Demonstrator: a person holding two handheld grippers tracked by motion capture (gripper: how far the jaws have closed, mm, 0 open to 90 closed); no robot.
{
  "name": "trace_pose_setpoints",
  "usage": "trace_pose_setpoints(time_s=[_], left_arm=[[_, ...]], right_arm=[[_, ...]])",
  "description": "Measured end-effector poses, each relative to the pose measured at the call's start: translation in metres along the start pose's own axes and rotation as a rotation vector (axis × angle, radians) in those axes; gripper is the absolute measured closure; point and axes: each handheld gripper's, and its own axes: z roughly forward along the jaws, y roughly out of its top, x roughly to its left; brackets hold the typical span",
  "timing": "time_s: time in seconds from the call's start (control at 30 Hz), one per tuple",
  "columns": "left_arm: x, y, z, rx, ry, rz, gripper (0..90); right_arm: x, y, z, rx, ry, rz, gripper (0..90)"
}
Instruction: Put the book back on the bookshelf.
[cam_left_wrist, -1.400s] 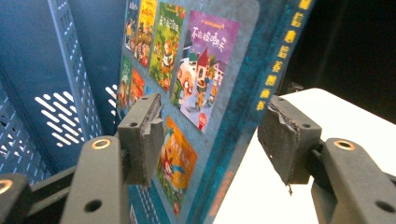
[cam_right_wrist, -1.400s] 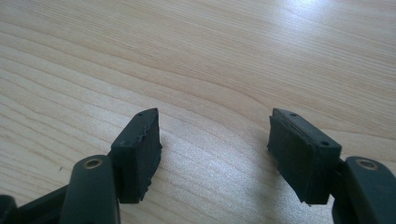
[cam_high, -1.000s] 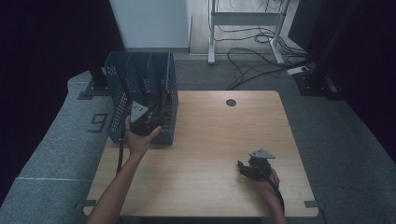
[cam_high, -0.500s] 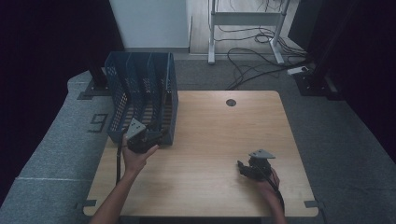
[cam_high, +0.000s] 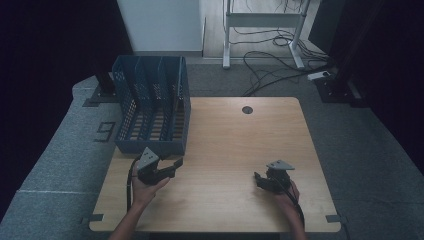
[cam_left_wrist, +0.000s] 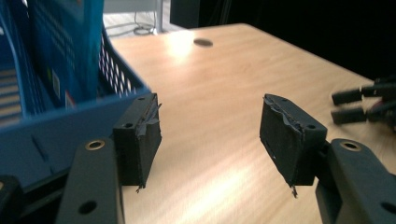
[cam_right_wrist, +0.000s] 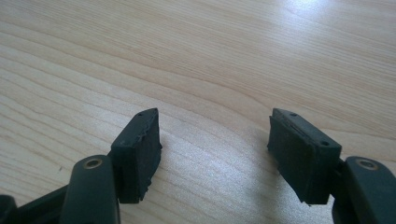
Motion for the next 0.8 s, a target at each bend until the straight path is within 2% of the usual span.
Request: trace_pose_setpoints(time_s=[0.23, 0.4, 0.5, 0.6, 0.8], left_arm=[[0.004, -0.025, -0.001, 0.068, -0.012, -0.016, 38.2], [0.008, -0.039, -0.001, 0.089, -0.015, -0.047, 38.2], [0.009, -0.039, 0.0, 0.113, 0.002, -0.011, 38.1], [0.009, -0.038, -0.001, 0.11, -0.01, -0.017, 38.1], [0.01, -0.042, -0.002, 0.121, 0.003, -0.019, 37.6]], right_arm=[[0.0, 0.0, 0.0, 0.0, 0.0, 0.0, 33.2], [0.0, 0.0, 0.0, 0.0, 0.0, -0.001, 33.2], [0.0, 0.0, 0.0, 0.0, 0.0, -0.001, 33.2], [0.0, 0.0, 0.0, 0.0, 0.0, 0.0, 33.2], [0.0, 0.0, 0.0, 0.0, 0.0, -0.001, 33.1]])
